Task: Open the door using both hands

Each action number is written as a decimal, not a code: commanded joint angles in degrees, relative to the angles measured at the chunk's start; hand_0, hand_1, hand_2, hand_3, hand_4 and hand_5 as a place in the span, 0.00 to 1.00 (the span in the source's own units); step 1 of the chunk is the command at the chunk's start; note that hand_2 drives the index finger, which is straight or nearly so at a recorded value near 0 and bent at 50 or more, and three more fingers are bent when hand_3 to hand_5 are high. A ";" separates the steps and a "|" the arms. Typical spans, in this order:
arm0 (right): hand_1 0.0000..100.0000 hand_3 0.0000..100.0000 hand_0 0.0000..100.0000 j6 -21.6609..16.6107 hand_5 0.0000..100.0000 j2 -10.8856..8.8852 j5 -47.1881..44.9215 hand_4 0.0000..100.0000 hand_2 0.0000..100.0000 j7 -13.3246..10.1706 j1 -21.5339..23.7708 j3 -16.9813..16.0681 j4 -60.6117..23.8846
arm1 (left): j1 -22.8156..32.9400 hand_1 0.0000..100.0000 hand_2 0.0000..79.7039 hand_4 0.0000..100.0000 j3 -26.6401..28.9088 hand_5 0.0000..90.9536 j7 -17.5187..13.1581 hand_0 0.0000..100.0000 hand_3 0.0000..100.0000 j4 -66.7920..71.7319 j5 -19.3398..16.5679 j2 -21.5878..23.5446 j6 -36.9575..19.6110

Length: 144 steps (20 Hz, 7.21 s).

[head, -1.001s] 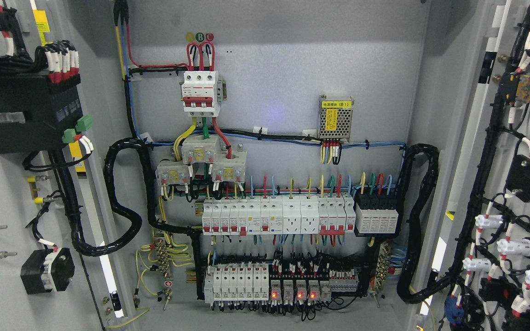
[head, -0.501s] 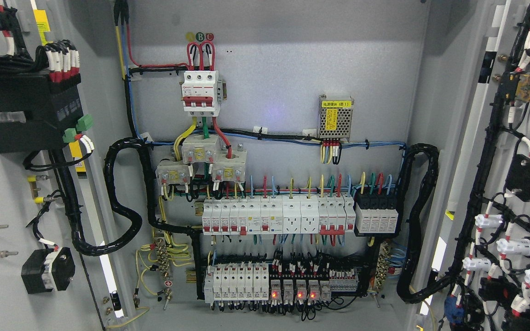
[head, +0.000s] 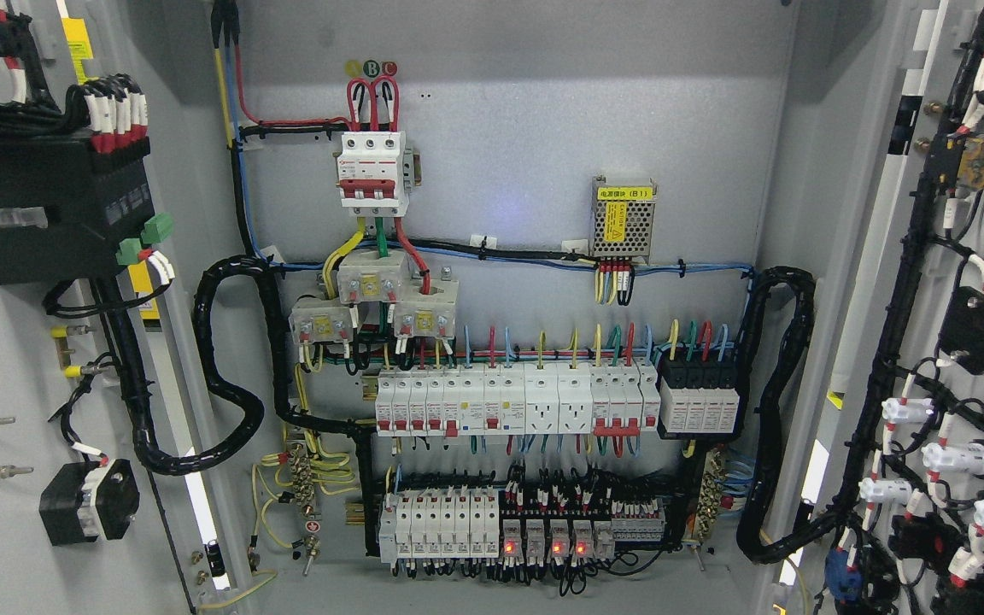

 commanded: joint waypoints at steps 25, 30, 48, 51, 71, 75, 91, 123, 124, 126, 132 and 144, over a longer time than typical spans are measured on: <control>0.50 0.00 0.00 -0.75 0.00 -0.45 -1.60 0.00 0.04 -1.16 2.17 -12.40 5.05 | 0.00 0.56 0.00 0.00 0.00 0.00 -0.05 0.12 0.00 0.00 -0.01 0.27 -0.01; 0.50 0.00 0.00 -4.60 0.00 -8.35 3.05 0.00 0.04 -3.70 10.51 -17.49 -2.76 | 0.00 0.56 0.00 0.00 0.00 0.00 -0.04 0.12 0.00 0.00 -0.01 0.27 -0.01; 0.50 0.00 0.00 -34.84 0.00 -18.56 6.05 0.00 0.04 -4.15 48.92 -43.51 -22.82 | 18.97 0.56 0.00 0.00 0.00 0.00 -0.05 0.12 0.00 -74.39 -6.69 4.57 -4.32; 0.50 0.00 0.00 -38.27 0.00 -17.86 5.70 0.00 0.04 -6.77 51.57 -46.76 -22.65 | 20.83 0.56 0.00 0.00 1.66 0.00 -0.13 0.12 0.00 -86.54 -7.31 5.19 -4.67; 0.50 0.00 0.00 -53.14 0.00 -20.75 4.21 0.00 0.04 -12.41 54.31 -52.75 -24.40 | 16.00 0.56 0.00 0.00 10.37 0.00 -8.92 0.12 0.00 -112.93 -6.61 8.61 -7.74; 0.50 0.00 0.00 -53.14 0.00 -21.11 4.12 0.00 0.04 -12.50 51.93 -52.66 -24.40 | 15.03 0.56 0.00 0.00 11.95 0.00 -8.92 0.12 0.00 -113.73 -6.69 8.79 -12.56; 0.50 0.00 0.00 -51.91 0.00 -22.51 -1.41 0.00 0.04 -12.41 48.42 -52.84 -24.23 | 20.12 0.56 0.00 0.00 24.16 0.00 -13.40 0.12 0.00 -114.52 -4.76 5.80 -19.26; 0.50 0.00 0.00 -51.38 0.00 -24.80 -11.24 0.00 0.04 -12.32 50.26 -60.75 -24.32 | 19.60 0.56 0.00 0.00 46.75 0.00 -21.58 0.12 0.00 -108.11 12.82 8.96 -3.88; 0.50 0.00 0.00 -51.20 0.00 -24.88 -13.00 0.00 0.04 -12.32 50.26 -60.75 -24.32 | 18.81 0.56 0.00 0.00 47.46 0.00 -21.58 0.12 0.00 -107.41 12.82 9.66 -3.79; 0.50 0.00 0.00 -51.20 0.00 -25.15 -14.78 0.00 0.04 -12.15 50.35 -61.53 -24.23 | 17.32 0.56 0.00 0.00 48.77 0.00 -21.58 0.12 0.00 -106.79 12.91 11.33 -2.66; 0.50 0.00 0.00 -51.11 0.00 -24.80 -15.39 0.00 0.04 -11.88 51.14 -62.07 -24.05 | 13.54 0.56 0.00 0.00 51.24 0.00 -21.58 0.12 0.00 -100.91 15.54 15.55 1.13; 0.50 0.00 0.00 -49.36 0.00 -24.88 -19.00 0.00 0.04 -11.71 52.28 -65.32 -23.88 | 11.07 0.56 0.00 0.00 54.93 0.00 -21.58 0.12 0.00 -93.78 23.27 23.29 8.59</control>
